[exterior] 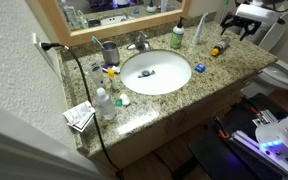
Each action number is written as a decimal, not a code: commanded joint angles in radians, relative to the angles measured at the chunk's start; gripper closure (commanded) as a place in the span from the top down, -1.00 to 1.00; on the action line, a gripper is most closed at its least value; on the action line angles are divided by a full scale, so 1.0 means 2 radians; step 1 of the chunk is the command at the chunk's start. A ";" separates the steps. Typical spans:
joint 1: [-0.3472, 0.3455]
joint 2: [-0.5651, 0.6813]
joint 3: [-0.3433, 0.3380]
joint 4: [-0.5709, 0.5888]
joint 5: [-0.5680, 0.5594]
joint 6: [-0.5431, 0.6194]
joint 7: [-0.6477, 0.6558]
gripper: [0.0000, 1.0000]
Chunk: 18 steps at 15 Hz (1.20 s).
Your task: Put the silver bottle on the right side of the counter upright
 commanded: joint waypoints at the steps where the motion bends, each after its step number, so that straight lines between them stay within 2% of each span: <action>1: -0.031 0.020 0.011 -0.031 -0.046 0.117 0.086 1.00; 3: -0.053 0.039 0.021 -0.042 -0.100 0.195 0.157 1.00; 4: -0.074 0.049 0.030 -0.040 -0.141 0.213 0.208 1.00; 5: -0.114 0.050 0.056 -0.035 -0.170 0.205 0.250 1.00; 6: -0.115 0.047 0.059 -0.030 -0.198 0.185 0.296 1.00; 7: -0.073 0.045 0.025 -0.033 -0.164 0.186 0.239 1.00; 9: -0.087 0.046 0.032 -0.032 -0.190 0.185 0.282 1.00; 11: -0.088 0.046 0.034 -0.032 -0.191 0.185 0.287 1.00; 13: -0.081 0.031 0.032 -0.029 -0.186 0.132 0.279 1.00; 14: -0.069 0.032 0.025 -0.028 -0.165 0.118 0.257 1.00; 18: -0.069 0.024 0.022 -0.020 -0.203 0.087 0.254 1.00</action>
